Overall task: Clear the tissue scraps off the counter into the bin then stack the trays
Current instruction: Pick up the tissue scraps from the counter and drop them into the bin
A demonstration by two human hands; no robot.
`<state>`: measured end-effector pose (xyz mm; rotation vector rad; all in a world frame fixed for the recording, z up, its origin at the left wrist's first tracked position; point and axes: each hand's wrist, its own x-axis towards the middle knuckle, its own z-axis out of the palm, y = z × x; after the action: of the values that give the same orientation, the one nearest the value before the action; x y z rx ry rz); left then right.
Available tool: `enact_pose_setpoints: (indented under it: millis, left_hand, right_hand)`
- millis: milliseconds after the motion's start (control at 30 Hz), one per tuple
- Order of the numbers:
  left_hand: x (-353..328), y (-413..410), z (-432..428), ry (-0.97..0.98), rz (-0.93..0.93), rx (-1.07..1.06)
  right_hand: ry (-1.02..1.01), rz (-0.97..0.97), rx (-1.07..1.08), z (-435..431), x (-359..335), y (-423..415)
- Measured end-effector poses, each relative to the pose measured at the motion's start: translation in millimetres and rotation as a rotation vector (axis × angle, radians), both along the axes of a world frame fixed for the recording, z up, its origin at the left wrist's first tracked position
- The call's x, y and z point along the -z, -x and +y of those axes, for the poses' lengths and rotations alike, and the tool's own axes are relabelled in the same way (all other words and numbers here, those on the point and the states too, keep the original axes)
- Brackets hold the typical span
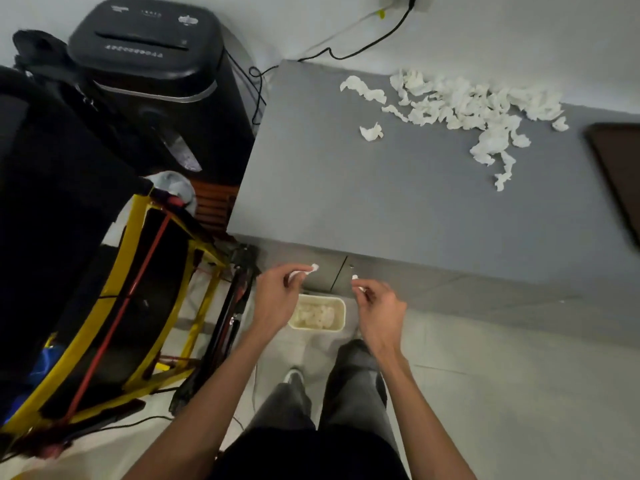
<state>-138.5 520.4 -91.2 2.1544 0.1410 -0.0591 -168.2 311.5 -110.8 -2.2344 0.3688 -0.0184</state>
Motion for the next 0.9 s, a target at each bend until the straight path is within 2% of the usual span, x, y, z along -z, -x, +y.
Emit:
enact_pose_setpoints:
  millis: [200,400,633,900]
  left_hand:
    - [45,59,19,-0.045,0.148,-0.029]
    - [125,87,20,-0.062,0.307,-0.042]
    - [281,87,8,-0.151,0.362,-0.060]
    - [470,50,-7,-0.340,0.396,0.048]
  right_hand:
    - [0.001,0.082,0.015,9,42,57]
    - [0.051,0.185,-0.101,8,129,75]
    - [0.054,0.304,-0.144,1,292,67]
    - [0.148,0.293,-0.240,8,474,31]
